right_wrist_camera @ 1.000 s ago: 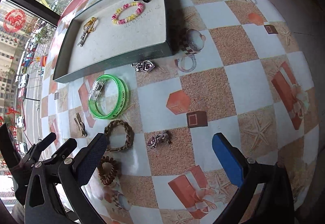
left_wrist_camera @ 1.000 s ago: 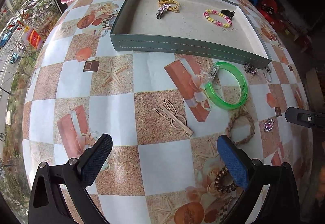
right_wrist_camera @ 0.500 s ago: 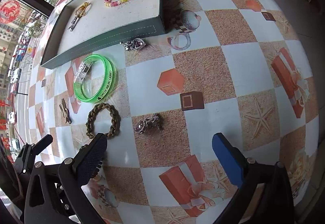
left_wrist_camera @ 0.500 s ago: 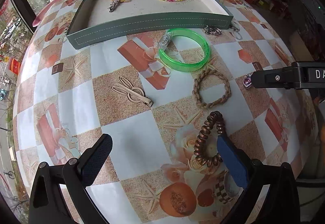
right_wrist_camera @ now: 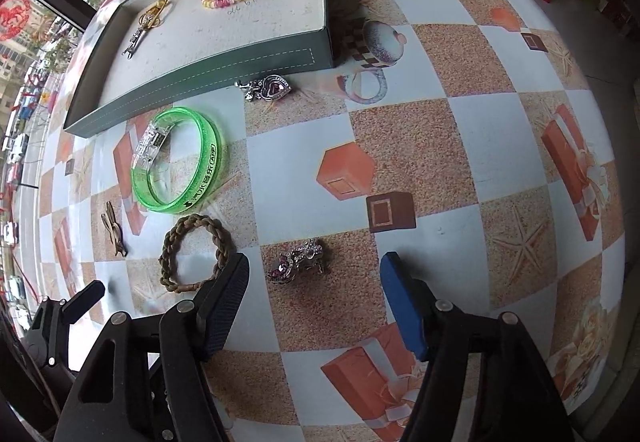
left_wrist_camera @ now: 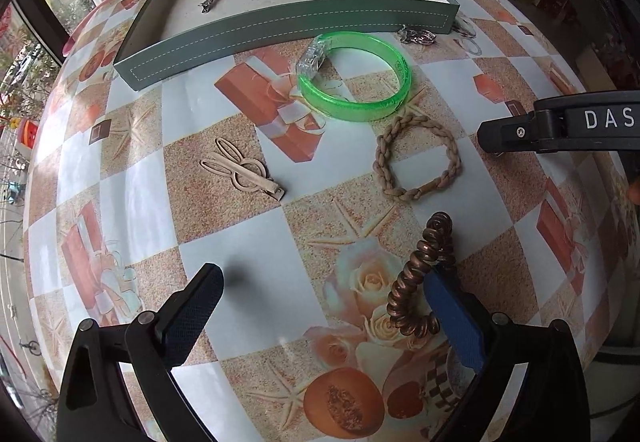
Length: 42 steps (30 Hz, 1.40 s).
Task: Organize jewelry
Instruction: 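Grasp the brown coil hair tie with the left tool while the right tool grasps a silver charm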
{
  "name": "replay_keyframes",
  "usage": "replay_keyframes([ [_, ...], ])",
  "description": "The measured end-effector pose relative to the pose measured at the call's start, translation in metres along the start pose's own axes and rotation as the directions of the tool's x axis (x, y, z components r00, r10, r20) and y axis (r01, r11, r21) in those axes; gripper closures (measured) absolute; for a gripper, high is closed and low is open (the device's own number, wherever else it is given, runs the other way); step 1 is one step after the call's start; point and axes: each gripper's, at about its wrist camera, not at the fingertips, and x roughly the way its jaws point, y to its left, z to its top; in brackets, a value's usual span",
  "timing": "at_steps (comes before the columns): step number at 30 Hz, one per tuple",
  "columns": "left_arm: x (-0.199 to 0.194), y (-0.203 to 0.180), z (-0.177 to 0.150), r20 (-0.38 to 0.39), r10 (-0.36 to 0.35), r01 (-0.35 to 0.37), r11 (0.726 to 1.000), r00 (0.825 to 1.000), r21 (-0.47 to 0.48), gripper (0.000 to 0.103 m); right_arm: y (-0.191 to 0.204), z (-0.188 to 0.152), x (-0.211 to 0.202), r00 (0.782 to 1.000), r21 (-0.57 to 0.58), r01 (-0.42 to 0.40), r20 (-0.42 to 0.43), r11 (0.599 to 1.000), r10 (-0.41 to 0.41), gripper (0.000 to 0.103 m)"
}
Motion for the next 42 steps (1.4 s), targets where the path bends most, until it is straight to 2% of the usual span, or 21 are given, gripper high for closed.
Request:
replay_keyframes([
  [2,0.001,-0.004,0.0,0.005,0.0,0.0,1.0,1.0,-0.003,0.001,0.005,-0.001,0.0,1.0,-0.008,0.019,0.006,1.0,-0.019,0.046],
  [5,-0.001,-0.008,-0.001,0.019,-0.006,0.006,1.0,1.0,0.002,0.01,0.014,-0.003,0.0,0.998,-0.037,0.066,0.02,0.997,-0.065,0.059],
  [12,-0.006,-0.018,0.0,0.033,-0.017,0.016,0.999,0.999,0.028,0.03,0.03,-0.009,0.0,0.994,-0.089,0.103,0.035,0.991,-0.1,0.074],
  [14,-0.006,-0.019,0.002,0.033,-0.024,0.023,0.999,0.999,0.031,0.035,0.034,-0.013,0.0,0.994,-0.096,0.108,0.038,0.989,-0.105,0.084],
  [15,-0.006,-0.02,0.002,0.038,-0.03,0.029,0.999,0.999,0.034,0.045,0.034,-0.014,-0.001,0.994,-0.095,0.105,0.039,0.99,-0.102,0.089],
  [16,-0.007,-0.02,0.003,0.043,-0.038,0.036,0.999,0.998,0.041,0.062,0.034,-0.017,-0.001,0.995,-0.09,0.099,0.039,0.991,-0.096,0.089],
  [18,-0.006,-0.019,0.007,0.038,-0.074,0.072,0.996,0.997,0.044,0.079,0.033,-0.019,-0.002,0.996,-0.078,0.083,0.039,0.993,-0.08,0.09],
  [21,-0.007,-0.011,0.007,0.035,-0.137,0.137,0.991,0.99,0.001,0.079,0.024,-0.022,-0.003,0.999,-0.051,0.042,0.036,0.998,-0.04,0.09],
  [27,-0.01,0.005,0.006,0.041,-0.202,0.205,0.976,0.979,-0.079,0.079,0.007,-0.024,-0.008,0.998,0.015,-0.052,0.037,0.999,0.051,0.09],
  [36,-0.031,0.019,0.017,0.102,-0.211,0.219,0.972,0.972,-0.085,0.079,-0.024,-0.015,-0.028,0.992,0.057,-0.121,0.046,0.991,0.118,0.09],
  [42,-0.042,0.032,0.039,0.149,-0.201,0.217,0.972,0.968,-0.094,0.079,-0.025,0.001,-0.049,0.985,0.044,-0.157,0.076,0.987,0.153,0.09],
])
